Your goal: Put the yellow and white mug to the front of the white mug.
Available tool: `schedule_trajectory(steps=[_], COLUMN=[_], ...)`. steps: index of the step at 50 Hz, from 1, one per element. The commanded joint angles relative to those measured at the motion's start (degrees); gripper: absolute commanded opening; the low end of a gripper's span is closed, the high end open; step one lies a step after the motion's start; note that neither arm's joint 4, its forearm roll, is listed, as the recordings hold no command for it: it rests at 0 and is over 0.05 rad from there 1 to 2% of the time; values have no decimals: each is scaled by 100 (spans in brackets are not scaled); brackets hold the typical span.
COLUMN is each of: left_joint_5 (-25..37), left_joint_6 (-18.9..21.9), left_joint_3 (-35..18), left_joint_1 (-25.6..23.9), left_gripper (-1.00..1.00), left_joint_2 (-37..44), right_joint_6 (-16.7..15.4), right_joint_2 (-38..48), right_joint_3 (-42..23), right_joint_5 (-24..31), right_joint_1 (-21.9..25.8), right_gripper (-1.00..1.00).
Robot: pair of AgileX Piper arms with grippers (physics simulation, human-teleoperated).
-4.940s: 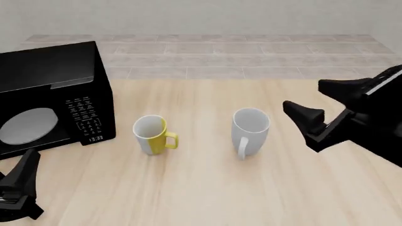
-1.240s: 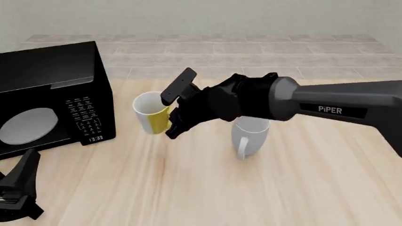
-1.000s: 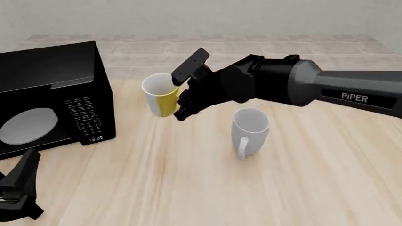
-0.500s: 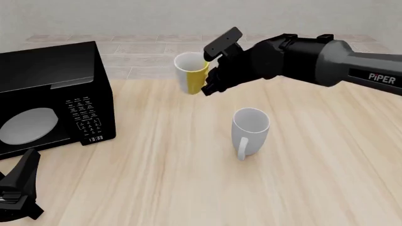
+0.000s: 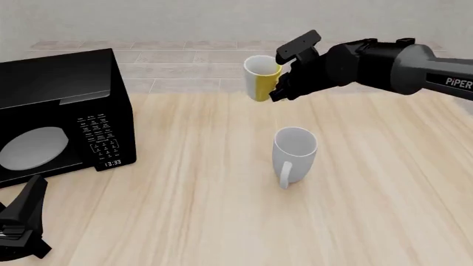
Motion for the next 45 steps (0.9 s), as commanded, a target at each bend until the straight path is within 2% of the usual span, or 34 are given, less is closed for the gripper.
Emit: schedule_trajectory(steps=[1, 5, 32, 35, 45], left_joint_5=[0, 0, 0, 0, 0], left_joint_6=[0, 0, 0, 0, 0], left_joint_3=[0, 0, 0, 0, 0], left_joint_1=[0, 0, 0, 0, 0], left_gripper=[100, 100, 100, 100, 100], left_joint_2=[0, 0, 0, 0, 0], right_joint_6=[129, 150, 241, 360, 419], right_joint_2=[102, 128, 463, 533, 988], right_joint_3=[69, 62, 74, 22, -290], right_joint_5=[-155, -184, -458, -521, -568], right_joint_1=[-323, -497, -910, -900, -835], right_gripper=[-100, -100, -100, -100, -100])
